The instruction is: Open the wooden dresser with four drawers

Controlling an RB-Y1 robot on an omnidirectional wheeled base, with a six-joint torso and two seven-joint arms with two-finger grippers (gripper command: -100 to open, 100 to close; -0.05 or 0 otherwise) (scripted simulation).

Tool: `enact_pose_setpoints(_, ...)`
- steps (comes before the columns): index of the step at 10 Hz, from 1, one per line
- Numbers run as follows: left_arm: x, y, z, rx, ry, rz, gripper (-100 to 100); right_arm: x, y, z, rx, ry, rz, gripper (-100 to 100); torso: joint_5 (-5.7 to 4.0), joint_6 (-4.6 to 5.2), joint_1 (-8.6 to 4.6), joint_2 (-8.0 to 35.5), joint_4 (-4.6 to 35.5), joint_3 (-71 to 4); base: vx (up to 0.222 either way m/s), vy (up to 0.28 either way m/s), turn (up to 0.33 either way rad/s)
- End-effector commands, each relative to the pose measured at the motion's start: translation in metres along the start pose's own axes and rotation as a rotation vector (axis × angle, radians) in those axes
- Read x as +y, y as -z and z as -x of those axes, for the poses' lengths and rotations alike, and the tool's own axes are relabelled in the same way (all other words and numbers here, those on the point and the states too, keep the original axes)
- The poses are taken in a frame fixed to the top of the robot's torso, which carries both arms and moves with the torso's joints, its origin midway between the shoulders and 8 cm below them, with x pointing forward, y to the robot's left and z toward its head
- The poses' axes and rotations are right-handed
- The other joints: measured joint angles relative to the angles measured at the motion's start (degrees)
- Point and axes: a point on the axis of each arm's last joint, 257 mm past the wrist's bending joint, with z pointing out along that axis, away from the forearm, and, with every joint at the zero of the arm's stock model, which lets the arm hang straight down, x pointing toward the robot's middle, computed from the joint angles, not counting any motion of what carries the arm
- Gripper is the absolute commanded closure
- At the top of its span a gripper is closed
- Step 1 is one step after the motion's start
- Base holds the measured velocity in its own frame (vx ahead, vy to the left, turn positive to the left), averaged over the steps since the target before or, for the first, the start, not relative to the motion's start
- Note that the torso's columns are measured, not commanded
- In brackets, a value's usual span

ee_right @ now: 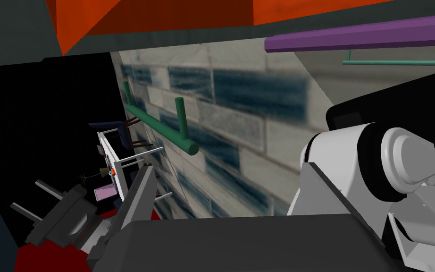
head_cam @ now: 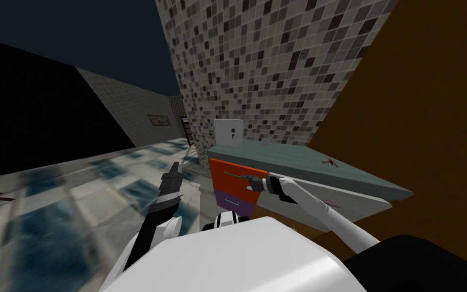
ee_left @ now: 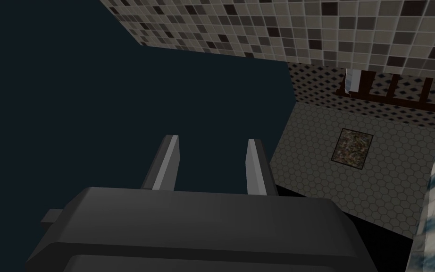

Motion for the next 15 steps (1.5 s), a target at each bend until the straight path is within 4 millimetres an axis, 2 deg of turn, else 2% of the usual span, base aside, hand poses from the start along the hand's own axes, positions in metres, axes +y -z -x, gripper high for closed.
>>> enact_pose_setpoints(1, 0.0, 0.0, 0.0, 0.0, 0.0, 0.0, 0, 0.0, 0.0, 0.0, 0.0, 0.0, 0.0, 100, -0.01, 0.01, -0.03, 0.0, 0.0, 0.0, 0.0, 0.0, 0.0)
enact_pose_setpoints(4, 0.0, 0.0, 0.0, 0.0, 0.0, 0.0, 0, -0.003, -0.002, 0.035, -0.049, 0.03, 0.003, 100, 0.03, 0.01, 0.11, 0.1, 0.0, 0.0, -0.024, 0.032, -0.173)
enact_pose_setpoints(7, 0.0, 0.0, 0.0, 0.0, 0.0, 0.0, 0, -0.005, -0.002, 0.055, -0.077, 0.047, 0.003, 100, 0.01, -0.01, 0.03, 0.0, 0.0, 0.0, -0.037, 0.041, -0.12)
enact_pose_setpoints(8, 0.0, 0.0, 0.0, 0.0, 0.0, 0.0, 0, -0.007, -0.002, 0.069, -0.096, 0.058, 0.002, 100, 0.0, 0.01, -0.02, -0.1, 0.0, -0.1, -0.028, 0.038, -0.174)
enact_pose_setpoints(9, 0.0, 0.0, 0.0, 0.0, 0.0, 0.0, 0, -0.004, -0.001, 0.062, -0.086, 0.05, 0.003, 100, 0.0, 0.02, 0.0, -0.1, 0.0, 0.0, -0.016, 0.021, -0.042)
enact_pose_setpoints(10, 0.0, 0.0, 0.0, 0.0, 0.0, 0.0, 0, -0.012, -0.004, 0.052, -0.052, 0.034, -0.041, -100, -0.01, -0.03, -0.04, -0.1, 0.0, -0.1, -0.009, 0.031, 0.018)
enact_pose_setpoints(15, 0.0, 0.0, 0.0, 0.0, 0.0, 0.0, 0, -0.033, -0.011, 0.018, 0.058, -0.008, -0.164, -100, 0.0, 0.01, 0.01, 0.0, 0.0, 0.0, -0.01, 0.059, 0.007)
